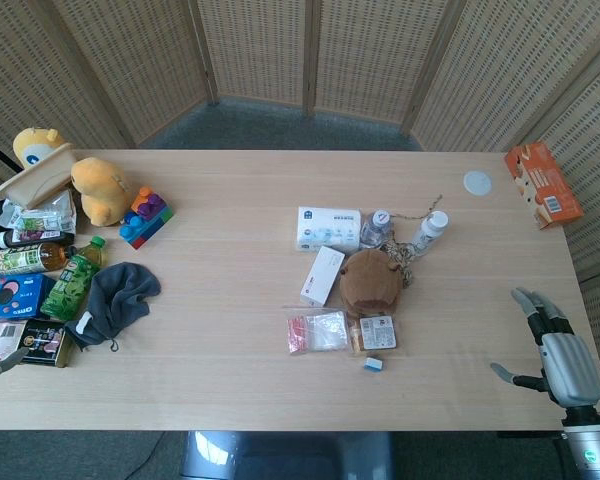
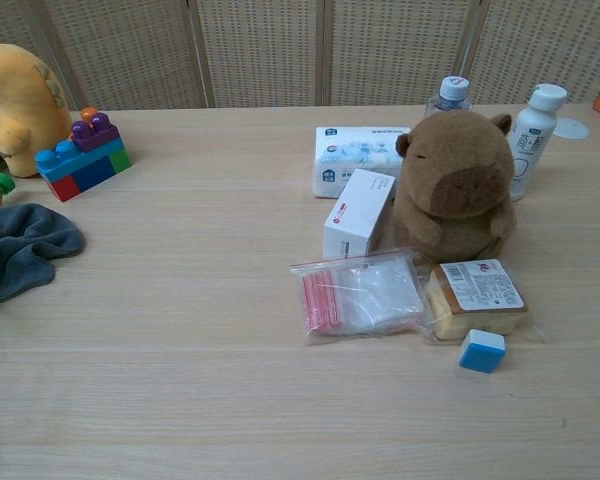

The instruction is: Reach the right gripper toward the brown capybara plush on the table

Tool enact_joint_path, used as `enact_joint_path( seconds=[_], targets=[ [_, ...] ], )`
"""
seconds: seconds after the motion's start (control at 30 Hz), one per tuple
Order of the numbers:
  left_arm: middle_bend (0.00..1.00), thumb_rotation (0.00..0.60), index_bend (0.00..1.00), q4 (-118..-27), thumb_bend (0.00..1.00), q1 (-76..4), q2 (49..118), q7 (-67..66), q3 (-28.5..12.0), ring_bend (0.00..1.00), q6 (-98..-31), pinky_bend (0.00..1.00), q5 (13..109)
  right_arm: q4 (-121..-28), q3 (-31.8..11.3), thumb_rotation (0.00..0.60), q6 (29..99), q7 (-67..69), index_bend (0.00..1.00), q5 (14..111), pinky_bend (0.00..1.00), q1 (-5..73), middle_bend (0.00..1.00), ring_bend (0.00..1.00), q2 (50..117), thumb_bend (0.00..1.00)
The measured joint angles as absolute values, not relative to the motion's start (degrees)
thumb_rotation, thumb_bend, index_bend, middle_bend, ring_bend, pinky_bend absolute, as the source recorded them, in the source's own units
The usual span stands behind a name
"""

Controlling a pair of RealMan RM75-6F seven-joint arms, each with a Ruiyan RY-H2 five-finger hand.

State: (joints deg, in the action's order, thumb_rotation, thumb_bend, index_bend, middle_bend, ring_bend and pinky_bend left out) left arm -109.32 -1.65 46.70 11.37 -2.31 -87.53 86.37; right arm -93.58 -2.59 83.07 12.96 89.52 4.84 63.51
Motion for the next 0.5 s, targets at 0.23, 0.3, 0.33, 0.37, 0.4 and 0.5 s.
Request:
enact_joint_path(
  seconds=[0.23, 0.3, 0.33, 0.37, 0.4, 0.5],
  targets=[
    [0.0, 0.6, 0.0, -109.6, 0.0, -1.5, 46.8, 10.8, -2.1, 0.0, -87.8, 0.0, 86.8, -93.3, -2.6, 0.6, 82.8, 13.5, 0.0, 89.2, 0.0, 5.2, 0.0, 0.0, 63.5, 0.0],
    [0.0, 0.6, 0.0, -109.6, 0.0, -1.4, 46.9, 10.6, -2.1, 0.0, -88.0, 0.0, 86.8, -93.4, -2.8, 0.6, 82.6, 13.9, 0.0, 89.0, 0.0, 5.4, 0.0, 0.0, 63.8, 0.0],
    [0.0, 0.6, 0.0, -109.6, 0.0, -1.4, 46.9, 10.5, -2.2, 0.0, -88.0, 0.0, 86.7, -93.5, -2.9, 0.6, 82.2, 14.0, 0.0, 88.9, 0.0, 5.7, 0.0, 0.0, 64.0, 0.0],
    [0.0, 0.6, 0.0, -109.6, 0.0, -1.5, 46.9, 10.4, -2.2, 0.0, -88.0, 0.0, 86.5, -93.6, -3.0, 0.6, 81.8, 14.1, 0.0, 88.9, 0.0, 6.0, 0.0, 0.0, 64.1, 0.0],
    [0.0, 0.6, 0.0, -109.5, 0.0, -1.6, 47.0, 10.3, -2.3, 0.0, -87.8, 0.0, 86.3, -93.8, -3.1, 0.6, 81.3, 14.1, 0.0, 88.8, 0.0, 6.4, 0.0, 0.0, 64.2, 0.0],
    [0.0, 0.6, 0.0, -109.4, 0.0, -2.0, 47.3, 10.0, -2.4, 0.0, -86.9, 0.0, 85.6, -94.6, -4.0, 0.6, 78.7, 13.4, 0.0, 88.4, 0.0, 8.6, 0.0, 0.0, 64.8, 0.0]
  ],
)
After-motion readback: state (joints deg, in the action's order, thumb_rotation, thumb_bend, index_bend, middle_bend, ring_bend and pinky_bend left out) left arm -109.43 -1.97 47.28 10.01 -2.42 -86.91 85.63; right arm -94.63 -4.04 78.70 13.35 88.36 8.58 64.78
